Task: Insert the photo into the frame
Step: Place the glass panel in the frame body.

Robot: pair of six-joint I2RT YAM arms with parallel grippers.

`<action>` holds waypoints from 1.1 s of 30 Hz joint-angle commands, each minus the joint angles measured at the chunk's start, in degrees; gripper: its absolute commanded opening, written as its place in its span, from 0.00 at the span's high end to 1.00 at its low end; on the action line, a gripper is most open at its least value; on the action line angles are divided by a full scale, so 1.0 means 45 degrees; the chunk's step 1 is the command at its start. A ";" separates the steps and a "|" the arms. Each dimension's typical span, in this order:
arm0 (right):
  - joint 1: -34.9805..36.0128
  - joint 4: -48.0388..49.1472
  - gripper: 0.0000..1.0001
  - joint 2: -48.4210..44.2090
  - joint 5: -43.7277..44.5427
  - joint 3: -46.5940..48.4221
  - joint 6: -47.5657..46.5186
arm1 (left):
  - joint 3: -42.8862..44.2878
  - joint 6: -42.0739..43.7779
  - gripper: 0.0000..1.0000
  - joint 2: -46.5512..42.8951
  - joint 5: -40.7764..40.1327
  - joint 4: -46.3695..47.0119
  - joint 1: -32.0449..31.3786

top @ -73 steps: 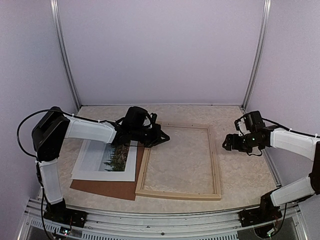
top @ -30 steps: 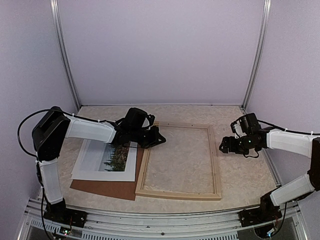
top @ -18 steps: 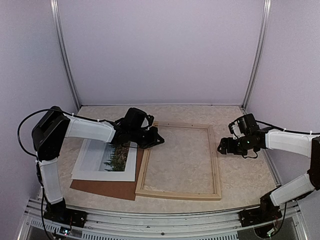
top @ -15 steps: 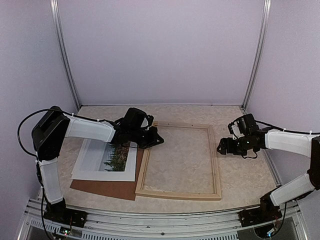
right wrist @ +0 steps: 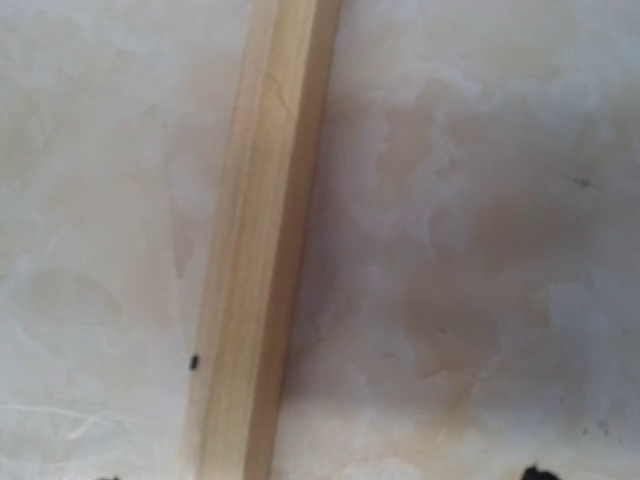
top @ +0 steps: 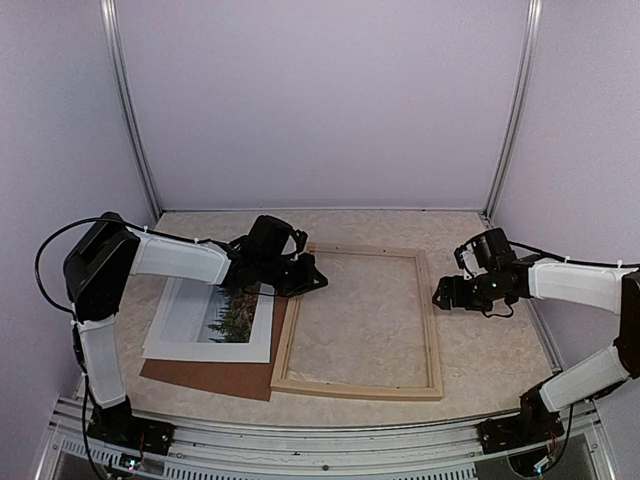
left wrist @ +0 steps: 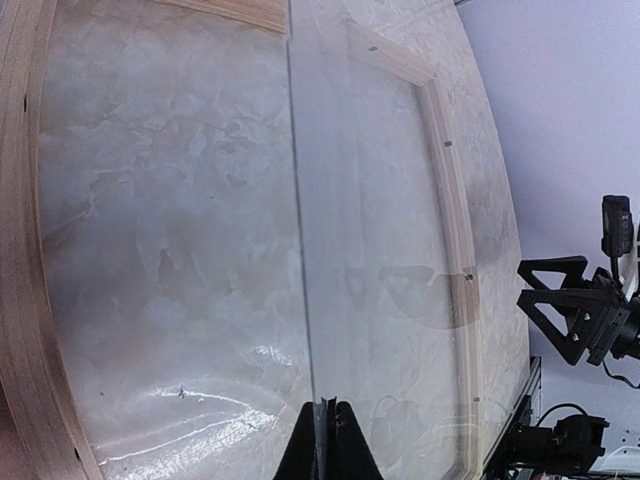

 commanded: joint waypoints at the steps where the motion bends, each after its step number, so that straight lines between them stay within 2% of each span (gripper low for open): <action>1: 0.0147 0.0195 0.14 0.0044 0.0066 -0.0087 0.0079 | 0.0041 0.0178 1.00 -0.0144 0.0025 0.0145 0.0060; 33: 0.0156 0.0131 0.14 -0.0093 0.0163 -0.0185 0.0061 | -0.0386 -0.0057 1.00 -0.0476 -0.0189 0.0351 -0.0121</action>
